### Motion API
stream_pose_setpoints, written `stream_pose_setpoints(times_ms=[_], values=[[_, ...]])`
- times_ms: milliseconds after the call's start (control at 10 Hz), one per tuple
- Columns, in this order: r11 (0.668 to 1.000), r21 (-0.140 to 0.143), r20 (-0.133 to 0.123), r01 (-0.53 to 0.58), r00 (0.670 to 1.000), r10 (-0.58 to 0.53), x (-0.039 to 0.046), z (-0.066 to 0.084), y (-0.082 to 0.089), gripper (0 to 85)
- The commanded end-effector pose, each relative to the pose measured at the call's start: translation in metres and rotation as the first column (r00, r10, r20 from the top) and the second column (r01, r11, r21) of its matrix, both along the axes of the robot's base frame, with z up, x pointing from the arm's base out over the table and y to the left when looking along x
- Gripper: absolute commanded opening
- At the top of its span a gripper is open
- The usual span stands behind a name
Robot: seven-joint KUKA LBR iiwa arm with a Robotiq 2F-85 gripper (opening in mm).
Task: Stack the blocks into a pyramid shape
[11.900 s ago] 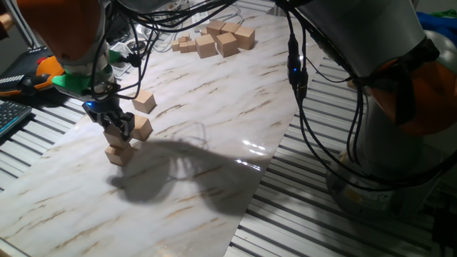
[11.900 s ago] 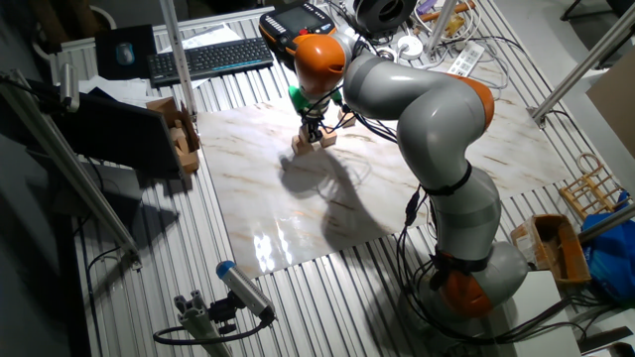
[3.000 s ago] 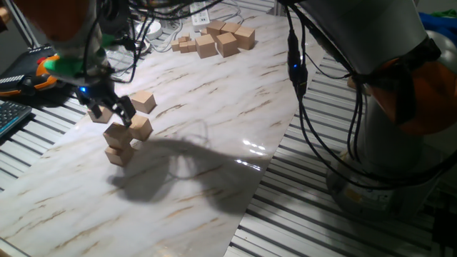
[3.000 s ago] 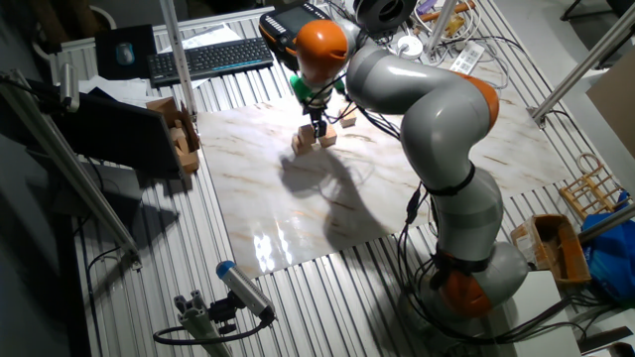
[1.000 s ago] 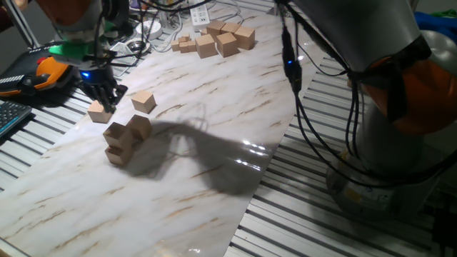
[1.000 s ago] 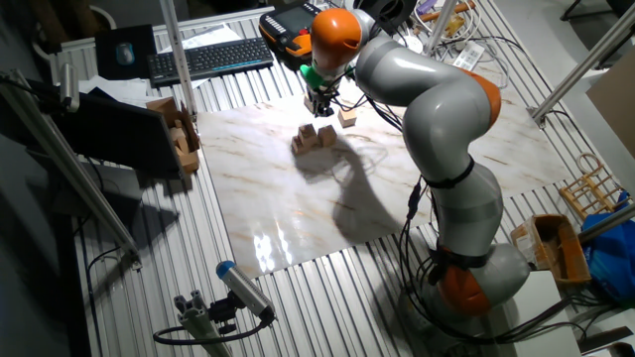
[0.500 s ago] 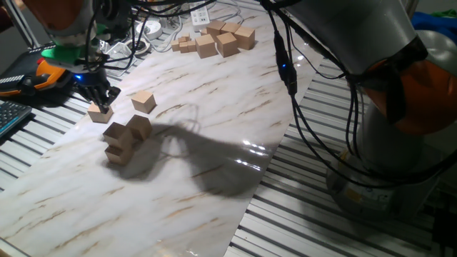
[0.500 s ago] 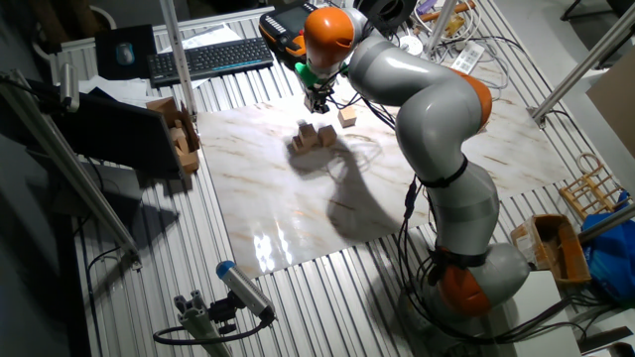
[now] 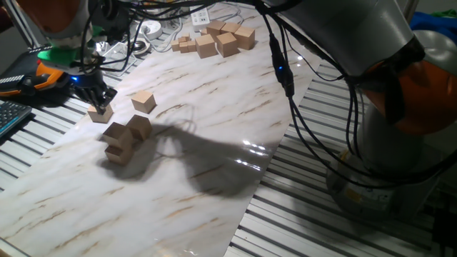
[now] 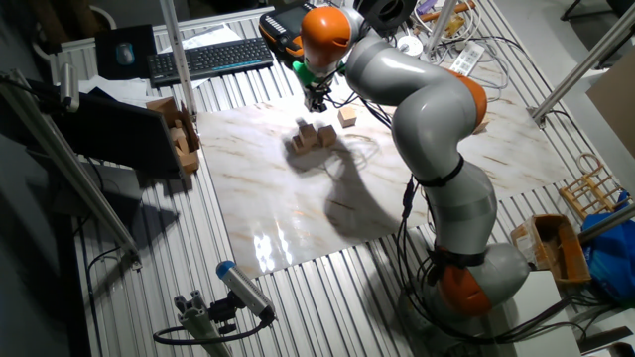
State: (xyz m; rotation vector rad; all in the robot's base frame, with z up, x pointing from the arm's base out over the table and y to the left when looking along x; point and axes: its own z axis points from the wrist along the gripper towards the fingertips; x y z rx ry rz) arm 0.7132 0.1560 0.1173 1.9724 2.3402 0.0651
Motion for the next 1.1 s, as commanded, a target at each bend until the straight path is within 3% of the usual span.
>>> stream_pose_setpoints(times_ms=[0, 900, 1000], values=[[1.0, -0.003, 0.005, 0.003, 1.0, -0.003, 0.0004, -0.0005, -0.0001, 0.0], [1.0, -0.004, 0.007, 0.009, 1.0, -0.009, 0.0019, -0.0052, -0.0023, 0.0], [1.0, -0.015, 0.001, 0.023, 1.0, -0.023, 0.0036, -0.0022, 0.0032, 0.0]])
